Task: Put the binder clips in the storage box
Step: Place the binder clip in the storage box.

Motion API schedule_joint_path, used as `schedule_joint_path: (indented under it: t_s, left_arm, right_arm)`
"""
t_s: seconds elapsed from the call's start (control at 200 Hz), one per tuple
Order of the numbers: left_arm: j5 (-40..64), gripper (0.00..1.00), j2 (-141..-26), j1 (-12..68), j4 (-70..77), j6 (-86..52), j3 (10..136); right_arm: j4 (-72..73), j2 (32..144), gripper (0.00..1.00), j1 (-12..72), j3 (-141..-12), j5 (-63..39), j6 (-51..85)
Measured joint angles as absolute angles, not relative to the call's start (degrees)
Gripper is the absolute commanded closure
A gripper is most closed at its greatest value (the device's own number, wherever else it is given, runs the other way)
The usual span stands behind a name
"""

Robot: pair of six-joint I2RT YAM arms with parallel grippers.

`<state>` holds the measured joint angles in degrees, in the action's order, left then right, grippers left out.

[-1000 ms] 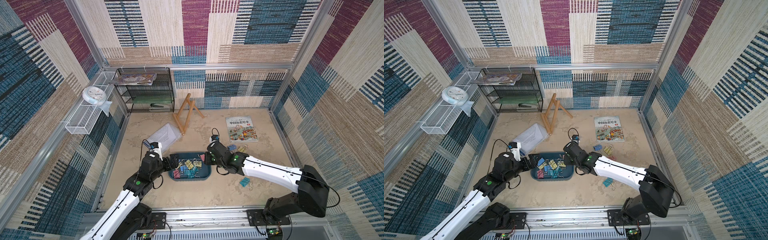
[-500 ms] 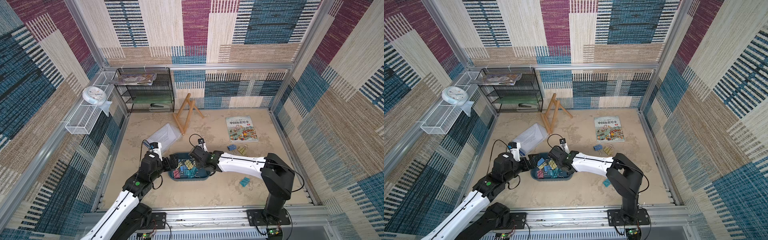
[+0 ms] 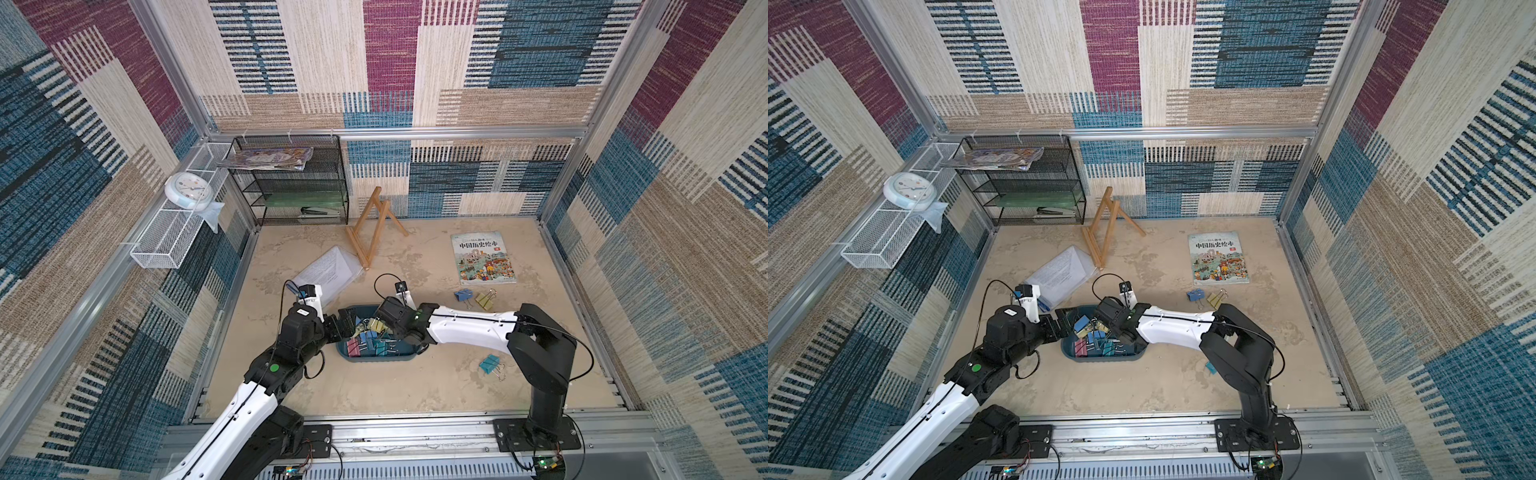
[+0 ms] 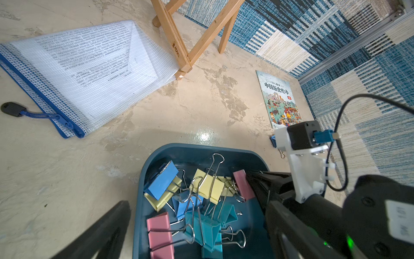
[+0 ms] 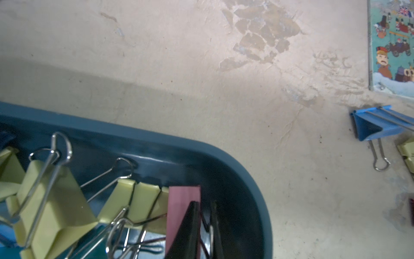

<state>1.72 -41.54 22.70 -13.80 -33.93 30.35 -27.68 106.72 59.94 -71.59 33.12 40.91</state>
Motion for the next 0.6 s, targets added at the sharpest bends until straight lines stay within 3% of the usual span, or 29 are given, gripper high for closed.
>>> schedule_joint_path:
  t_s: [0.305, 0.601]
  left_arm:
    - [1.7, 0.01, -41.7, 22.7, -13.8, -34.2, 30.3]
    - [1.7, 0.01, -41.6, 22.7, -13.8, -34.3, 30.3]
  right_arm:
    - [-28.8, 96.5, 0.74, 60.2, -70.5, 33.3, 41.8]
    - [-28.7, 82.0, 0.74, 57.2, -68.1, 40.1, 36.7]
